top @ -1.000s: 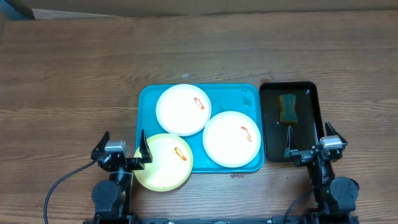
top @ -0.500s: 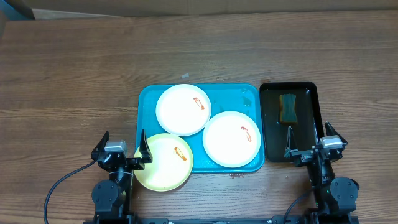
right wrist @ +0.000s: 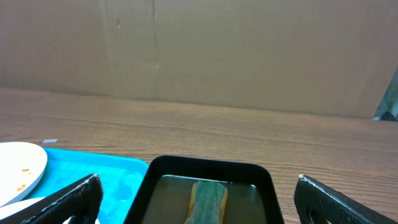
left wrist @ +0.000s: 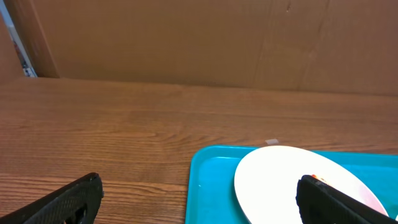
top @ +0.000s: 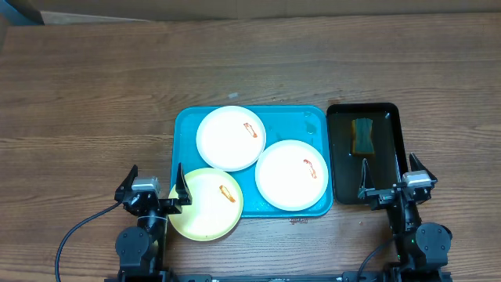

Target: Clean dirty plates on tray and stack at the side

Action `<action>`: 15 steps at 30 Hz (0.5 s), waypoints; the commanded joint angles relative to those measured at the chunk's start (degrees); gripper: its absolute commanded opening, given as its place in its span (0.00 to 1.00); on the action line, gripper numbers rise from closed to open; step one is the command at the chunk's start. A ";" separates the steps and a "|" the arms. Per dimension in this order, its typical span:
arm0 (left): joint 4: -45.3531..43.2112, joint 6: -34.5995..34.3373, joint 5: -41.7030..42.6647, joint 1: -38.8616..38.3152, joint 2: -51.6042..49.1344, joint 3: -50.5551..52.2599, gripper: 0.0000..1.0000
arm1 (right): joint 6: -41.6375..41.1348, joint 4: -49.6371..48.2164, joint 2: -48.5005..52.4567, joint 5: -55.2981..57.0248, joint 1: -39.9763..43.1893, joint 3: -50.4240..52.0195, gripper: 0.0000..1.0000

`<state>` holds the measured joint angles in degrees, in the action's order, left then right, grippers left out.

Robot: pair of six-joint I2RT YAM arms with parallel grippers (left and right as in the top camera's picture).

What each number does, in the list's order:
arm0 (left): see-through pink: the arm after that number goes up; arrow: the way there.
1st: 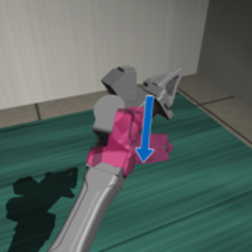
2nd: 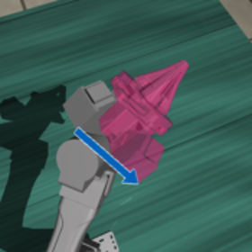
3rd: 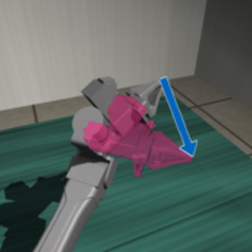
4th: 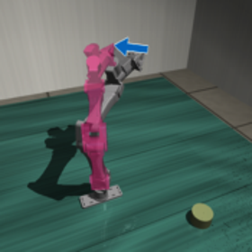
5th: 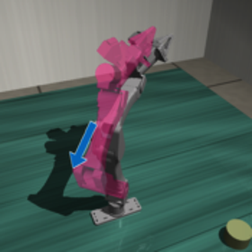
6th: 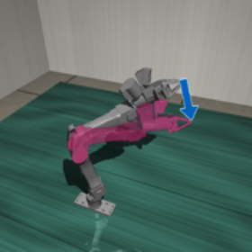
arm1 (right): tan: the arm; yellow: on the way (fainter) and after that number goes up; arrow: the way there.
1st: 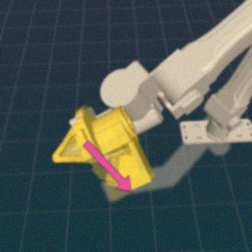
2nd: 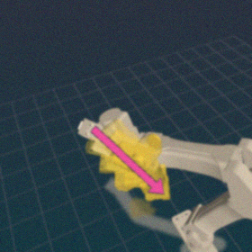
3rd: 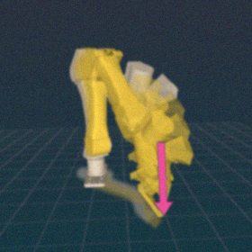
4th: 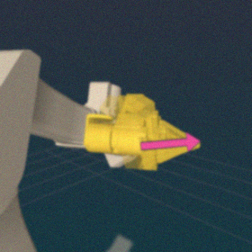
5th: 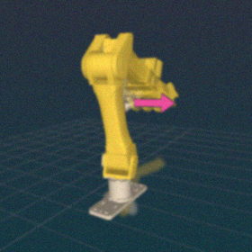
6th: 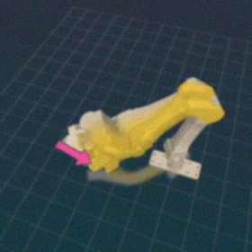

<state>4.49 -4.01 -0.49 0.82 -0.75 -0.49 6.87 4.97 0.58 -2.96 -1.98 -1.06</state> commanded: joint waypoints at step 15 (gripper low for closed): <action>2.43 -3.93 15.78 -0.11 0.37 -6.36 1.00 | 0.24 -0.33 -0.42 0.31 -0.20 0.61 1.00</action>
<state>4.58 -4.58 9.52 0.82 -0.75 -1.63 6.90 4.97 0.58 -2.94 -1.96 -1.06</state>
